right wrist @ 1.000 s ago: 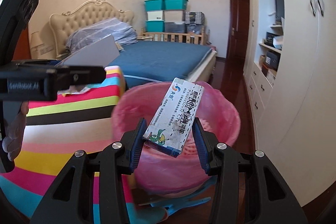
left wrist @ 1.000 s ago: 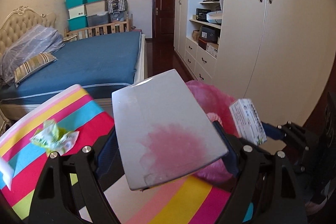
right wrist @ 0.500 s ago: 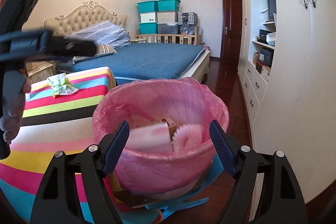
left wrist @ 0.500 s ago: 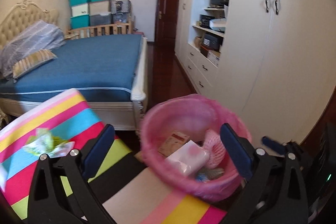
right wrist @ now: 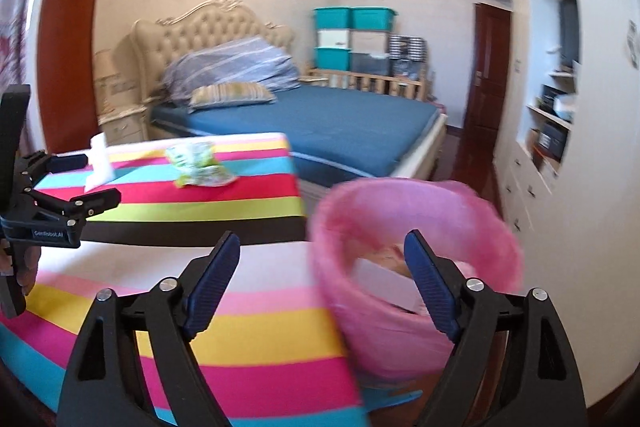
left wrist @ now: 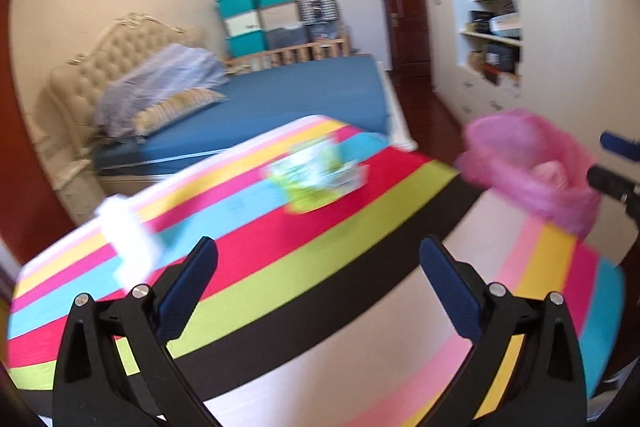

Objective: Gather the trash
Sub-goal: 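Move both grippers back over the striped table, then grasp the green plastic bag with the right gripper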

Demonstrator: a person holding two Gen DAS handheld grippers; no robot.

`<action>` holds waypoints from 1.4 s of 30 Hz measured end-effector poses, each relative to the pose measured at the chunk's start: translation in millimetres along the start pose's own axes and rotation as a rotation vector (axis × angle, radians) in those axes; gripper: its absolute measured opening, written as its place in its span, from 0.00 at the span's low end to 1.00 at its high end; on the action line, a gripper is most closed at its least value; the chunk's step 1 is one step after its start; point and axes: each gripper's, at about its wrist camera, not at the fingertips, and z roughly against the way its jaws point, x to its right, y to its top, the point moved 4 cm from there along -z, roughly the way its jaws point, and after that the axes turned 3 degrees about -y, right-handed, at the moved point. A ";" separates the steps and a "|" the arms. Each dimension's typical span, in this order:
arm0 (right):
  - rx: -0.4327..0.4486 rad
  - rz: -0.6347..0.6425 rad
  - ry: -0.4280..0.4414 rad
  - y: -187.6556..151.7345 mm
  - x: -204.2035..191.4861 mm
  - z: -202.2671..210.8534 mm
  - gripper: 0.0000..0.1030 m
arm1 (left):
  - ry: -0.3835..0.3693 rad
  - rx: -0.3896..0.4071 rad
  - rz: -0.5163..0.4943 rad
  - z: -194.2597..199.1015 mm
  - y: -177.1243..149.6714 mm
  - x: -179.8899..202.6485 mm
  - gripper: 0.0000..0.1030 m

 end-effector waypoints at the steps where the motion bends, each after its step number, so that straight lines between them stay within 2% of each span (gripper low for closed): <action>1: -0.008 0.013 0.011 1.8 -12.2 -4.3 0.79 | 0.028 0.000 0.004 4.4 -7.1 -12.3 0.95; 6: -0.063 0.048 0.107 8.3 -74.8 -27.1 0.80 | 0.145 0.005 0.038 20.2 -31.0 -64.8 0.95; 10: -0.108 0.077 0.129 14.8 -112.0 -45.6 0.80 | 0.224 0.008 0.084 27.7 -47.8 -110.1 0.95; 14: -0.136 0.069 0.113 27.8 -136.3 -75.4 0.81 | 0.205 0.000 0.224 32.8 -54.7 -141.7 0.95; 19: -0.170 0.074 0.080 43.2 -156.7 -122.2 0.81 | 0.182 -0.020 0.317 34.5 -60.5 -158.7 0.95; 21: -0.213 0.076 0.061 48.4 -161.3 -142.8 0.81 | 0.169 -0.019 0.334 34.8 -61.3 -161.0 0.95; 26: -0.237 0.076 0.026 62.6 -170.6 -177.3 0.81 | 0.162 -0.027 0.354 34.2 -60.6 -159.8 0.95; 33: -0.305 0.112 -0.003 65.2 -181.9 -206.6 0.81 | 0.165 -0.042 0.374 32.9 -59.4 -159.3 0.95; 38: -0.326 0.106 -0.002 63.6 -182.9 -211.6 0.65 | 0.164 -0.043 0.374 33.3 -59.0 -157.7 0.95; 42: -0.303 0.112 0.027 63.7 -185.1 -204.3 0.45 | 0.160 -0.040 0.383 34.1 -59.3 -158.6 0.95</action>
